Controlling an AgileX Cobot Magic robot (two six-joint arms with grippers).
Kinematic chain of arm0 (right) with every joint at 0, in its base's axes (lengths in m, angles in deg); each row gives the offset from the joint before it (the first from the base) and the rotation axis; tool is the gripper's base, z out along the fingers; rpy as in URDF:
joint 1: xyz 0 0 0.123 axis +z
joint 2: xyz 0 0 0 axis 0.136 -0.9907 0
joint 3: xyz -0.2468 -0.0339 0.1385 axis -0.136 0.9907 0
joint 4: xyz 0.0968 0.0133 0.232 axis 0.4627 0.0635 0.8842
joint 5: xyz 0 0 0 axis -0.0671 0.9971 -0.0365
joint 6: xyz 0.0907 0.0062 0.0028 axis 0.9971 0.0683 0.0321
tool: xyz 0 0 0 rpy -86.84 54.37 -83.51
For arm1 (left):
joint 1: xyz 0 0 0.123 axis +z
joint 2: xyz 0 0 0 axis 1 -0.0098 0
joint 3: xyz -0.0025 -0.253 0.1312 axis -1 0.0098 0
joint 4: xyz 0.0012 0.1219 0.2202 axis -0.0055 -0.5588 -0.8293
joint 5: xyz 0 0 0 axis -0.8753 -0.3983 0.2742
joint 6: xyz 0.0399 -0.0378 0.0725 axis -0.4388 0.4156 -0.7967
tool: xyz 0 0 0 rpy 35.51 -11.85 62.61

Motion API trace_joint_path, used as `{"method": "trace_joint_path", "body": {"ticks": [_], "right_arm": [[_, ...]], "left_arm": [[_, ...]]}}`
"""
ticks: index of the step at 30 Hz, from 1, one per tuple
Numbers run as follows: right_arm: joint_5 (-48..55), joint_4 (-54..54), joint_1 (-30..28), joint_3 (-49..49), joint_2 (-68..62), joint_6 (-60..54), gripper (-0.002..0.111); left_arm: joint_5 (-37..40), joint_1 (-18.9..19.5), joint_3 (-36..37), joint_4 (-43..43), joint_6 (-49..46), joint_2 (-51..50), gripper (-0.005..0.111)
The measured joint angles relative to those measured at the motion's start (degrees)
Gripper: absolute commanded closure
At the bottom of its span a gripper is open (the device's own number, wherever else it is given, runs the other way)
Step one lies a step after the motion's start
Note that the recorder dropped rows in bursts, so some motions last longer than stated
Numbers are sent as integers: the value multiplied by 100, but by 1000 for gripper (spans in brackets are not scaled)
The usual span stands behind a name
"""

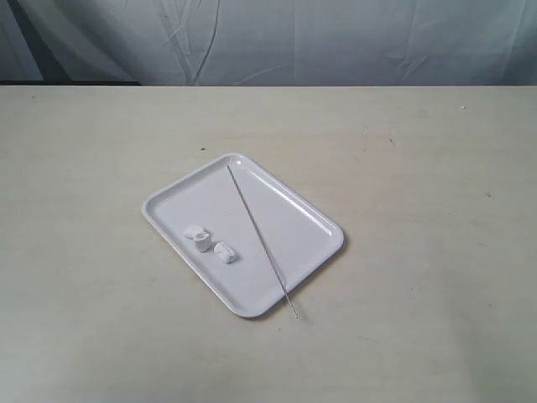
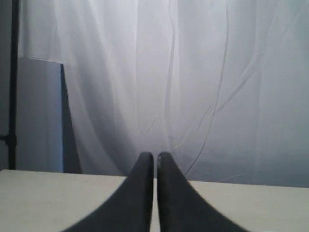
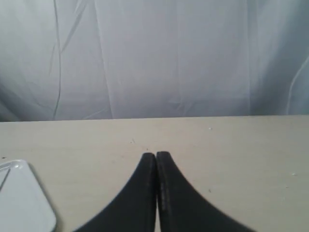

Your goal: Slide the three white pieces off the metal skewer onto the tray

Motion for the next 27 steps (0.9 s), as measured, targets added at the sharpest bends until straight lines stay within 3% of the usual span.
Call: {"method": "trace_joint_path", "body": {"ticks": [2,5,14,19,27], "right_arm": [[67,-1781,0,0,0,2093,109],[295,-2560,0,0,0,2930,109],[890,-2555,240,0,0,2969,109],[924,-2555,652,0,0,2803,109],[973,-2555,442,0,0,2451,109]], "left_arm": [[468,0,0,641,-670,0,107],[907,-29,19,1551,-1633,0,107],[1568,-456,19,2828,-3238,2,107],[2193,-456,19,3045,-3444,2,107],[2624,-456,33,3330,-3729,2,107]]}}
